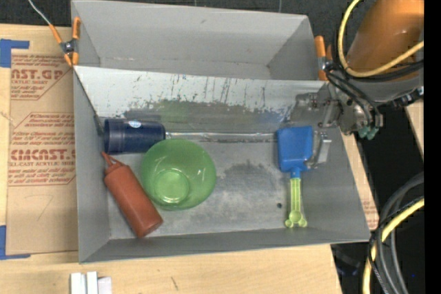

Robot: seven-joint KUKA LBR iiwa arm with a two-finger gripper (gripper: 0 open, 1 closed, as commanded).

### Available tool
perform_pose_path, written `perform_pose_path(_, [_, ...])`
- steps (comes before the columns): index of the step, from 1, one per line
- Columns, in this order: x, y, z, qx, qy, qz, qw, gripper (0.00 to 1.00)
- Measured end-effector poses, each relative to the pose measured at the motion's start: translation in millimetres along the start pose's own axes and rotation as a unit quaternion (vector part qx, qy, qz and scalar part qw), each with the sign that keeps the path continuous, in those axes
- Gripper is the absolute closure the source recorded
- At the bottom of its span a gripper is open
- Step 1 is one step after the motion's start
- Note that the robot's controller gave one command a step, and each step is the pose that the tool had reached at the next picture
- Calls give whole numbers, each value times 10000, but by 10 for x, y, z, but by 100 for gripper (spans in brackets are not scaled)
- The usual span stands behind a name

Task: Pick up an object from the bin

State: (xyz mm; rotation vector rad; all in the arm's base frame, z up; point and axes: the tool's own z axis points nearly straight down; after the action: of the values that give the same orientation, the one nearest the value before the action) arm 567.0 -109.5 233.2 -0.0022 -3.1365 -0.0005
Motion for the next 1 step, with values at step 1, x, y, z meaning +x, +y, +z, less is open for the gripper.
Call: perform_pose_path(1, [-13, 9, -50, 6, -39, -12, 10000, 0])
